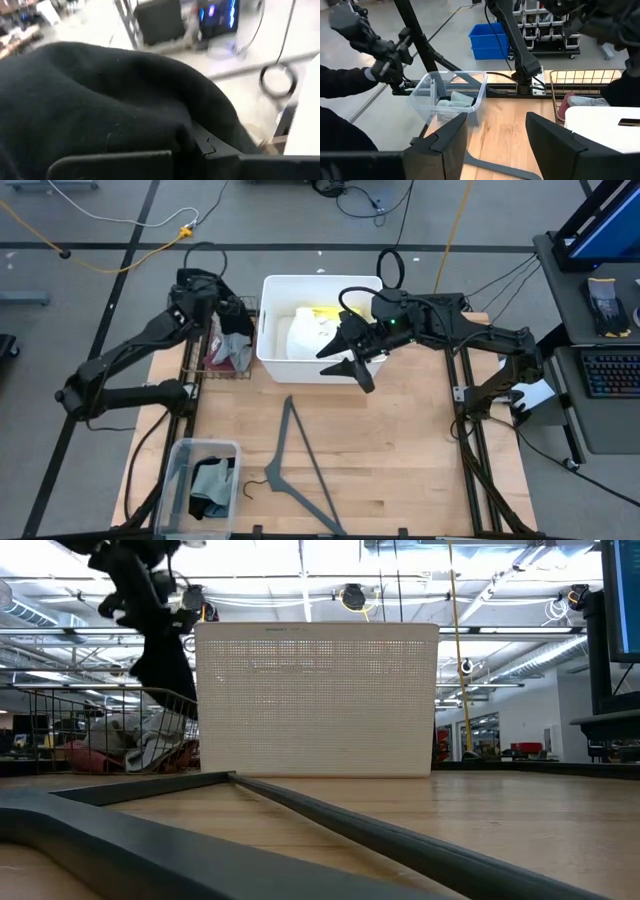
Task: Pick & Place Cloths
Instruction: Put the black pants into the wire basket
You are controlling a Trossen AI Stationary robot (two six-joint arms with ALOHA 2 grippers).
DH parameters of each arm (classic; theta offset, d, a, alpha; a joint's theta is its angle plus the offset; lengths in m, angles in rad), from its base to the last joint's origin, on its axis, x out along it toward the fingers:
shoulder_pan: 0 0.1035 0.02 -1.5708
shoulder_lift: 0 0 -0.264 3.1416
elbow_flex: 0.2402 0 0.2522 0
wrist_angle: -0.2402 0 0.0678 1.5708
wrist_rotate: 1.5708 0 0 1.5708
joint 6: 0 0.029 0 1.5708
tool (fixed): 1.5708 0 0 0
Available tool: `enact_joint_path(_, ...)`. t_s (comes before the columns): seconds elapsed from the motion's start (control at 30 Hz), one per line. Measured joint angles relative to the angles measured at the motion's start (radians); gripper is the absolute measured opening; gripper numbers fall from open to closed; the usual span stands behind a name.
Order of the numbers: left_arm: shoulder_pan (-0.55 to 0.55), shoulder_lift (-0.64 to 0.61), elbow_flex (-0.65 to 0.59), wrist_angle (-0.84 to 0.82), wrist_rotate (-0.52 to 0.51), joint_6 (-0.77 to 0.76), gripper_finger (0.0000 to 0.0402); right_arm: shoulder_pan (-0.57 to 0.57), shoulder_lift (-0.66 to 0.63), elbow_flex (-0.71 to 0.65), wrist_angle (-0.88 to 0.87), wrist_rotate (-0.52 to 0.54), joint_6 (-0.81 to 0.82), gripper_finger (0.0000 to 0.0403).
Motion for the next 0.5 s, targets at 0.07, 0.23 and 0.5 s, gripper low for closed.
enact_joint_path(0.07,0.031,0.025,0.000,-0.055,0.024,-0.027,0.0004,0.000,0.000,0.000,-0.004,0.000,0.002,0.0192)
enact_joint_path(0.23,0.061,0.060,0.027,-0.217,0.140,-0.062,0.0003,0.000,0.000,0.000,-0.004,0.001,0.002,0.0190)
enact_joint_path(0.5,0.106,0.110,0.059,-0.416,0.300,-0.181,0.0004,0.000,0.000,0.000,-0.003,0.001,0.002,0.0188)
